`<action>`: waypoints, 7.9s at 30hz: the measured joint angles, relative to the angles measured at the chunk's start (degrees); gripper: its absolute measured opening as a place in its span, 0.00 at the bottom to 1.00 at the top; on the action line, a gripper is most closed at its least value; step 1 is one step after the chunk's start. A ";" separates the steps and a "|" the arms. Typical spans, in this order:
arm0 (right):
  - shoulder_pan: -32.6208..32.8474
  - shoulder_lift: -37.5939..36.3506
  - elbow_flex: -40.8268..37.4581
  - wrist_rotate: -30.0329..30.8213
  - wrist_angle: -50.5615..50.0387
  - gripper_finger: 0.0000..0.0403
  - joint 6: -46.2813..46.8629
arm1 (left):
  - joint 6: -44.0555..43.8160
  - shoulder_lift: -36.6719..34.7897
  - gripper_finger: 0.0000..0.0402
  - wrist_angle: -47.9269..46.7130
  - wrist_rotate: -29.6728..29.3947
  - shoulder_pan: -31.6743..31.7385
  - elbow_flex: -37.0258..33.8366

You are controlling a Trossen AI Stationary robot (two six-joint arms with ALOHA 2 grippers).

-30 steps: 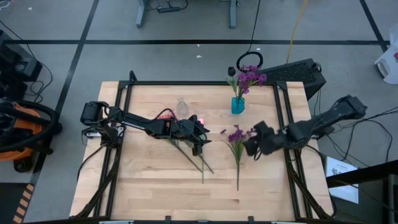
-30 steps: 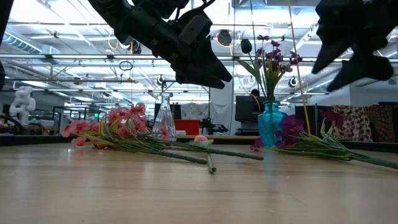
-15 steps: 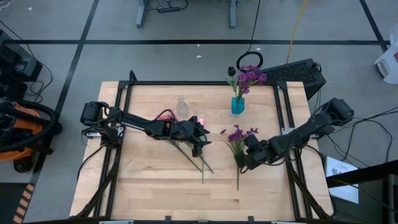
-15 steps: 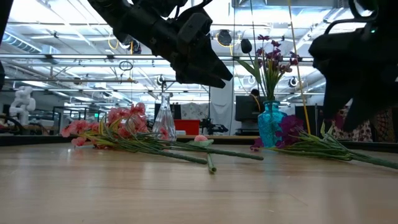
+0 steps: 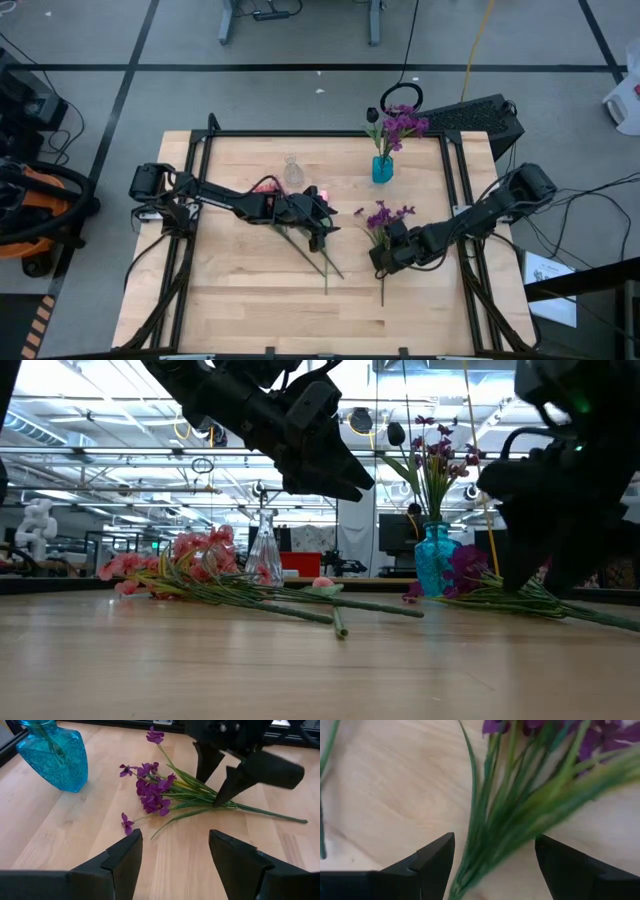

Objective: Sort flowers into vase by color
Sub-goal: Put the purple flower into the blue vase

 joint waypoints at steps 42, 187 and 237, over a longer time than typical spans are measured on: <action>-0.15 -6.83 -0.13 18.48 4.84 0.01 -9.76 | 0.21 0.00 0.58 -0.23 -0.02 0.00 0.00; 1.91 -6.37 -0.11 44.72 85.33 0.01 -99.83 | 1.98 4.96 0.16 17.95 0.81 -0.11 -0.02; -6.96 -48.77 -24.32 21.48 84.95 0.00 -134.12 | 2.93 4.96 0.48 10.67 0.00 0.02 -0.02</action>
